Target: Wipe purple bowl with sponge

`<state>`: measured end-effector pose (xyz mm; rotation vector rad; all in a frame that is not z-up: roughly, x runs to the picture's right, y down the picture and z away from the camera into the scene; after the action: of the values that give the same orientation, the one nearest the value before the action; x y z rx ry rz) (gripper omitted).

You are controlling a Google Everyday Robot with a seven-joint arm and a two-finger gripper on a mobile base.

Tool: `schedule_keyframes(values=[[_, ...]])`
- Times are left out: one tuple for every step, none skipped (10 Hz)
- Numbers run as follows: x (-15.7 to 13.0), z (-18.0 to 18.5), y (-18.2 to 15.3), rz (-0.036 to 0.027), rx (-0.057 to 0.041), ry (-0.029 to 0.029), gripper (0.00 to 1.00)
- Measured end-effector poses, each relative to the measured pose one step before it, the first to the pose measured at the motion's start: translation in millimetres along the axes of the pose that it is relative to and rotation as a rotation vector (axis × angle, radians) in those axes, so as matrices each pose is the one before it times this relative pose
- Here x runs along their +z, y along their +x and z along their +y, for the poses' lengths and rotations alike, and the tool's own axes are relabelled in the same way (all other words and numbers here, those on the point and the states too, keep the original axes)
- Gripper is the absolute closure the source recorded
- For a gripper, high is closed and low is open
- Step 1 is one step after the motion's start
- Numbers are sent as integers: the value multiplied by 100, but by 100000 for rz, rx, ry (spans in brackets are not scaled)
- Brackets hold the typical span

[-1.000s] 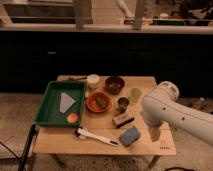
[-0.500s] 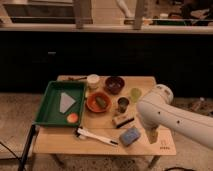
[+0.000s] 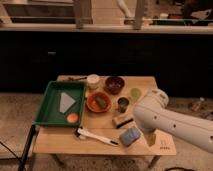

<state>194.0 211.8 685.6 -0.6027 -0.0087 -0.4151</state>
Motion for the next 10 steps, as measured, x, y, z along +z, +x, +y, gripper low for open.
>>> schedule_keyframes(values=[[146,39,-235,-35,-1459,116,20],[184,80,-287,-42,-1684,-125,20],[160,14,-324,-94,-1907,-77,20],[76,-5,-231,-61,-1401,-21,20],[103,-21,-268,-112,-1622,-101,20],[-48,-2,-94,33,-1575,-13,20],[20,110,-83,89,-1594,-145,20],[17,48,-105,94,-1566,7,20],[38,19,-126,-64,-1401,-11,20],[35,-11,-174,-109,-1749,-61,20]])
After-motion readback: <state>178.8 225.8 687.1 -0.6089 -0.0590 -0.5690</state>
